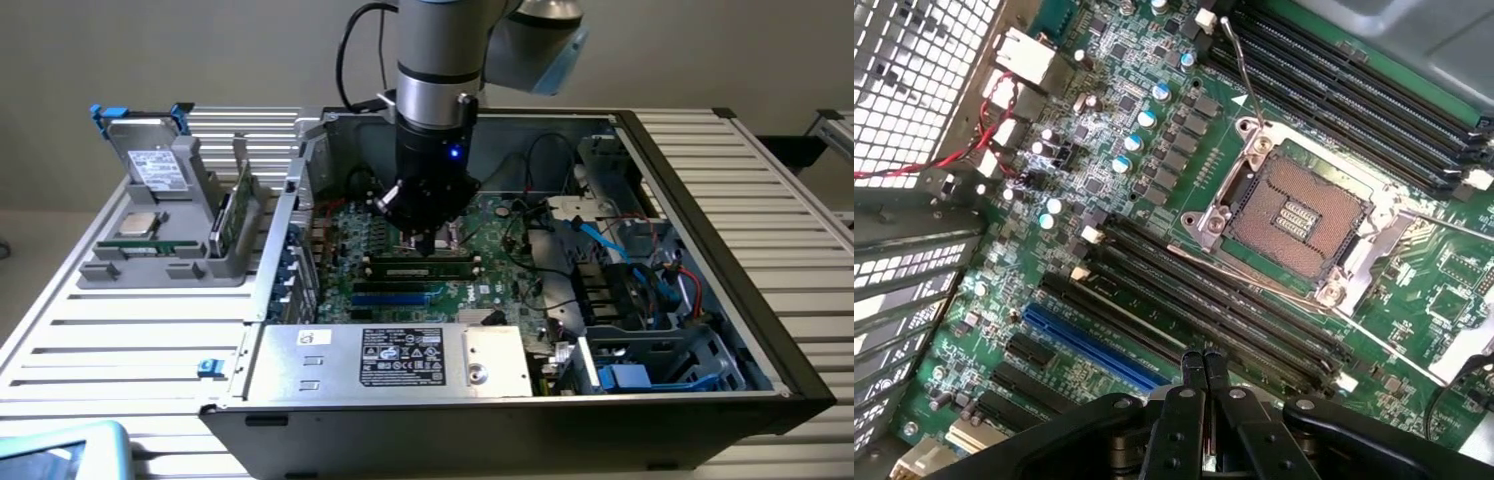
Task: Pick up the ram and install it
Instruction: 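Press down the ram until it locks into place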
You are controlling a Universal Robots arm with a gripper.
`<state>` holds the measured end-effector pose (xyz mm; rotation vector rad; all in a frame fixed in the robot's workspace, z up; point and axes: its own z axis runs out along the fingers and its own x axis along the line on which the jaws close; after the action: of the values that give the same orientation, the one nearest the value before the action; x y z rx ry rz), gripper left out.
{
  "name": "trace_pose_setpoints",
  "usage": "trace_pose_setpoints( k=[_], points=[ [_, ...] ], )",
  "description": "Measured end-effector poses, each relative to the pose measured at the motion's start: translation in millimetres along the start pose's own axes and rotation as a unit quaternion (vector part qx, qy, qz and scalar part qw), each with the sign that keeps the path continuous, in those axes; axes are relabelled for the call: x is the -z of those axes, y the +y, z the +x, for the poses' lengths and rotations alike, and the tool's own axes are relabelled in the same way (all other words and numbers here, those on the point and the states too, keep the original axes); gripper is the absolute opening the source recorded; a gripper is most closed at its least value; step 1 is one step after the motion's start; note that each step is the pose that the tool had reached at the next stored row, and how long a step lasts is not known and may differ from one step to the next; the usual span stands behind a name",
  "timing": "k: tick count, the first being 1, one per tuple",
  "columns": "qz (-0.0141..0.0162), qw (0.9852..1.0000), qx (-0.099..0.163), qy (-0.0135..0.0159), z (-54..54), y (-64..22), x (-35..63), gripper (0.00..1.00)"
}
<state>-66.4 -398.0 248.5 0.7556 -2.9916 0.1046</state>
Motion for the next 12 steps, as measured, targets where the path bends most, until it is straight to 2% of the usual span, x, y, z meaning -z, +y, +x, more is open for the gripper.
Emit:
trace_pose_setpoints(
  k=[5,12],
  points=[
    [0.0023,0.9997,-0.024,0.0003,0.0,0.0,0.0,0.11],
    [0.001,0.9979,-0.065,0.0013,0.0,0.0,0.0,0.11]
  ],
)
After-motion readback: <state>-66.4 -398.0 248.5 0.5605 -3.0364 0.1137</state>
